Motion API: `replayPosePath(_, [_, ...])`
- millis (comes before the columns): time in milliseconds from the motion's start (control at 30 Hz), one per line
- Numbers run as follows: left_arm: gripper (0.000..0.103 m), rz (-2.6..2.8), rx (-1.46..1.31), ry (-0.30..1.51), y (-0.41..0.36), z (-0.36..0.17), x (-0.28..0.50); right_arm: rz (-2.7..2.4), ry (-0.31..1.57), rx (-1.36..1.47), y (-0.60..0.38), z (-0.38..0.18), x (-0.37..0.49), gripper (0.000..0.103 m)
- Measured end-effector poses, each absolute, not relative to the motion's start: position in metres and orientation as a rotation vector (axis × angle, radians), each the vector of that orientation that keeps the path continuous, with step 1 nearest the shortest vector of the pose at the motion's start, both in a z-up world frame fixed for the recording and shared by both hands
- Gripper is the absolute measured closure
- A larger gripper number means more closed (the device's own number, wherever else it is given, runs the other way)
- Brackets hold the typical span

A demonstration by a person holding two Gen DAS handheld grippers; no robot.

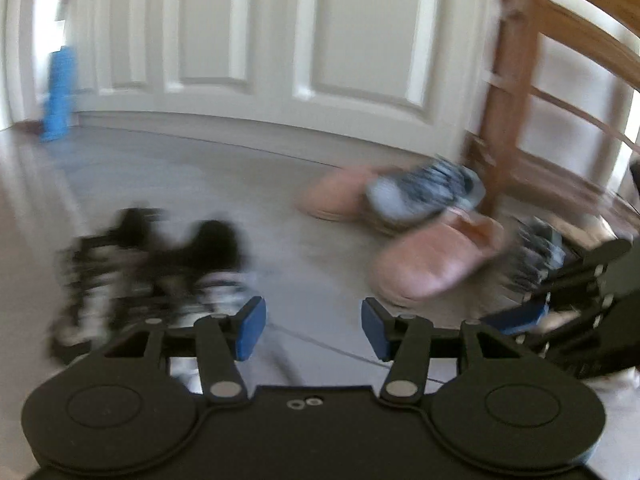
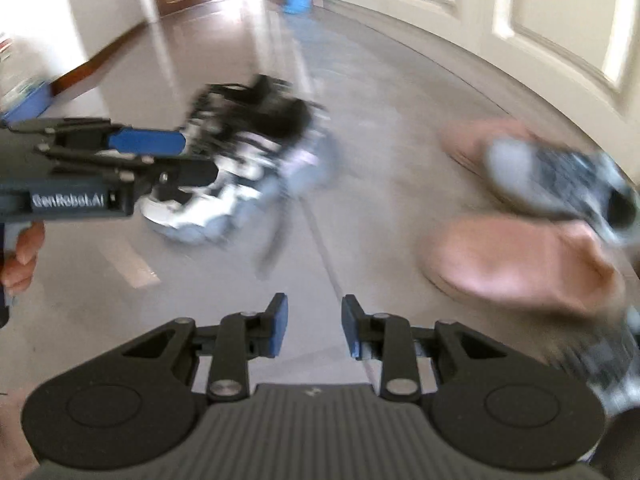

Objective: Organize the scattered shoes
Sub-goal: 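Carry the sneaker with the right tool beside the first sneaker and release, then grasp a pink slipper from the pile with the left tool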

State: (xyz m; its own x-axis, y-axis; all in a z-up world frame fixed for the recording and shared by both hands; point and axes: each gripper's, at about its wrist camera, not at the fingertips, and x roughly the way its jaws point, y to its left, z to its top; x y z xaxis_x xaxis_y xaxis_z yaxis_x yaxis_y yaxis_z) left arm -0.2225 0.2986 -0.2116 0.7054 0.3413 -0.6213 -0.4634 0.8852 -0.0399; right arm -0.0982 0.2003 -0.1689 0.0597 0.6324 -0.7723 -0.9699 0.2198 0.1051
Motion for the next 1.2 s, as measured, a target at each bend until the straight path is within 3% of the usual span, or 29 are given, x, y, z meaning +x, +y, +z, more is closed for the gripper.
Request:
replayPosePath(67, [0.05,0.379,-0.159,0.651,0.288,-0.215,-0.203,1.246,0.811,-0.538,0.179,-0.168,-0.088,0.073])
replayPosePath(133, [0.049,0.32,-0.122,0.651,0.278,-0.218,-0.187,1.21,0.815,-0.531,0.162,-0.166,-0.079,0.083])
replayPosePath(567, [0.049,-0.096,0.033,0.621,0.216,-0.244,-0.079,1.044,0.898,-0.481,0.062,-0.17,-0.054,0.08])
replayPosePath(900, [0.049,-0.055,-0.088,0.624,0.223,-0.251,-0.025,0.948,0.987,-0.476,0.046,-0.169,-0.045,0.078])
replayPosePath(967, [0.049,-0.047,-0.039,0.631,0.225,-0.261,-0.027,0.935,1.004,-0.47,0.044,-0.167,-0.047,0.072])
replayPosePath(1000, [0.049,-0.044,-0.006,0.636,0.227,-0.266,-0.028,0.929,1.01,-0.46,0.042,-0.165,-0.05,0.062])
replayPosePath(1033, [0.049,-0.05,0.033,0.645,0.232,-0.267,-0.027,0.925,1.012,-0.45,0.04,-0.164,-0.052,0.058])
replayPosePath(1200, [0.05,-0.096,0.284,0.677,0.241,-0.28,-0.024,0.898,1.027,-0.345,0.036,-0.171,-0.063,0.058])
